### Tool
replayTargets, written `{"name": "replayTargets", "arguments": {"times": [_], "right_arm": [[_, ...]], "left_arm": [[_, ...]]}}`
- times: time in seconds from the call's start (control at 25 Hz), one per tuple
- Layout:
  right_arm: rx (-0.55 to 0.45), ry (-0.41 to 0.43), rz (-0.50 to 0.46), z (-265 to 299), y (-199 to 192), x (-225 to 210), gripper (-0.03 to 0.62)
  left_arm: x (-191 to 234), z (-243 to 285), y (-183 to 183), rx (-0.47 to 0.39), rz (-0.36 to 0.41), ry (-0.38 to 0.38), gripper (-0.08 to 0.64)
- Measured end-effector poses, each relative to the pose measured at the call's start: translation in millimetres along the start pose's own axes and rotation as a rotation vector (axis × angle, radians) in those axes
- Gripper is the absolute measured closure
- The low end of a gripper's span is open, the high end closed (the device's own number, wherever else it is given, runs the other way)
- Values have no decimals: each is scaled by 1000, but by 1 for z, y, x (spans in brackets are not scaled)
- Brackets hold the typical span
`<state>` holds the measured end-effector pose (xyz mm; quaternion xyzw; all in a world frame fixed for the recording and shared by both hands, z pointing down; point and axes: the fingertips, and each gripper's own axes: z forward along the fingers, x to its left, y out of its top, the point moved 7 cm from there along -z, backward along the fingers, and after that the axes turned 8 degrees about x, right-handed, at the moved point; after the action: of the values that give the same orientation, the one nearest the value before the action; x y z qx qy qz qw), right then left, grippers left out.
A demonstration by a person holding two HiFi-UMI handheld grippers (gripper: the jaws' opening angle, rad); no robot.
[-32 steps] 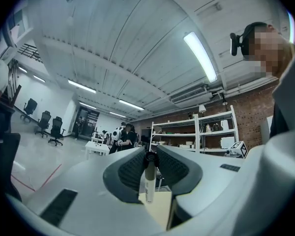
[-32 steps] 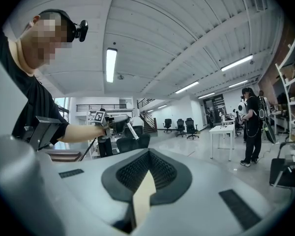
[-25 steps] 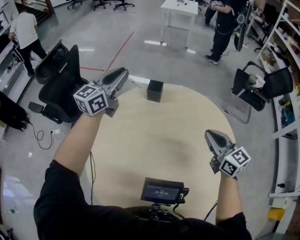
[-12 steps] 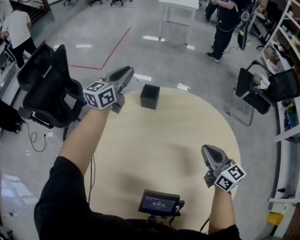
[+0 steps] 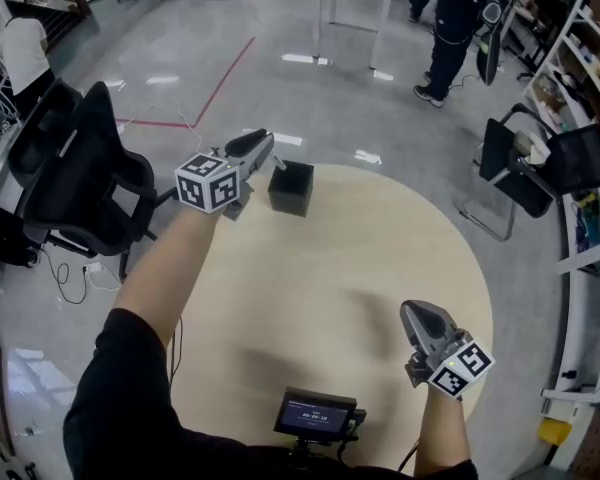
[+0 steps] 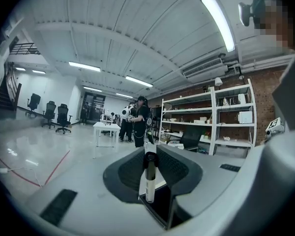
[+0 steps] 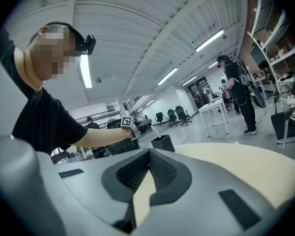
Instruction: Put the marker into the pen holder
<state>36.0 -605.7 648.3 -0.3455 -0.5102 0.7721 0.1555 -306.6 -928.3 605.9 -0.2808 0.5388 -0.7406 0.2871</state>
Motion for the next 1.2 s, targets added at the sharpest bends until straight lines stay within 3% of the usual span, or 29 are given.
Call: {"name": "replayTargets", "arguments": {"times": [0.48, 0.84, 1.0, 1.2], "right_arm": [[25, 12, 37, 11, -26, -6, 588], [33, 30, 69, 20, -40, -4, 588], [33, 29, 71, 18, -41, 0, 588], [34, 19, 61, 10, -31, 6, 589]], "left_arm": [[-6, 37, -52, 79, 62, -42, 485], [-18, 55, -78, 155, 168, -70, 485], [-16, 55, -82, 136, 131, -66, 479], [-17, 50, -72, 97, 65, -45, 262]]}}
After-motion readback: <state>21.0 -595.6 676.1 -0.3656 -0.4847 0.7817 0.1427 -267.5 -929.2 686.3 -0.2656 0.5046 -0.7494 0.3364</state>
